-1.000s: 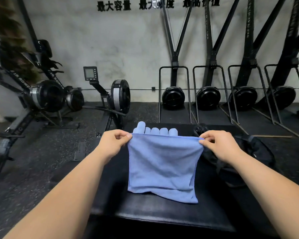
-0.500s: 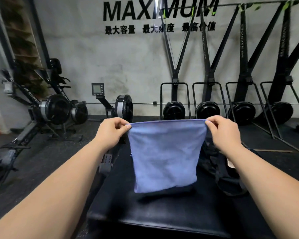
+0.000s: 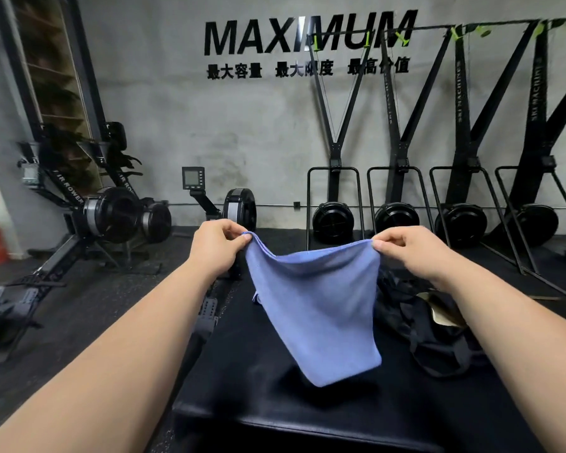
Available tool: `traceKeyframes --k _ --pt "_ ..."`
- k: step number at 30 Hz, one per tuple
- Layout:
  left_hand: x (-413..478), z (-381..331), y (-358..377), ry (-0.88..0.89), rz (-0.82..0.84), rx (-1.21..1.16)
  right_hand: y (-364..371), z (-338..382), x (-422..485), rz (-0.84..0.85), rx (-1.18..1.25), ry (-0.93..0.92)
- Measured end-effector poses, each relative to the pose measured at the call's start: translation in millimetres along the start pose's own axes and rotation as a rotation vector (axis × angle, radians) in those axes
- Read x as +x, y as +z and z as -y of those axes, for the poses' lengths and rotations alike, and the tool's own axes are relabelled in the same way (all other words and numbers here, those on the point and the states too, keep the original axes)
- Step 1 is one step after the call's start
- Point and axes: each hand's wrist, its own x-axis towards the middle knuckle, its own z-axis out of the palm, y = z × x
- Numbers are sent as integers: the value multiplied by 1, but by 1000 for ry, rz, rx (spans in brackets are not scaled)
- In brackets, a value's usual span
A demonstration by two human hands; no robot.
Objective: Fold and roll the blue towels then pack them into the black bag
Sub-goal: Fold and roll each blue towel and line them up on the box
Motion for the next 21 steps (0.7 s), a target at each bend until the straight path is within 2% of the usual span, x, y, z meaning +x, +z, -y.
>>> traceKeyframes --k 2,4,6,7,9,10,12,14,18,21 --pt "-2 -5 -1 -53 -7 -62 -5 -1 1 -209 -180 16" --pt "-5 -12 -3 -107 116 -280 -7 0 -5 -322 -368 98" --pt "-10 -18 -6 -128 262 -448 -5 -1 -6 -226 -341 129" --pt "-12 -20 -7 -122 278 -477 -5 -1 -6 -139 -256 120" --pt "-10 -19 -7 -75 173 -333 -4 0 -9 -25 -28 118" --pt "-9 -17 -7 -41 92 -166 -5 -2 -9 -65 8 121" --pt "-9 -14 -7 -6 21 55 -9 -3 -9 -229 -147 116" --pt "-10 -14 -7 3 75 36 -11 -1 -14 -310 -240 109" --pt "-15 -16 -10 -10 159 -157 -17 2 -16 -265 -133 82" --pt "-14 -13 -20 -125 268 -282 -26 0 -21 -265 -6 69"
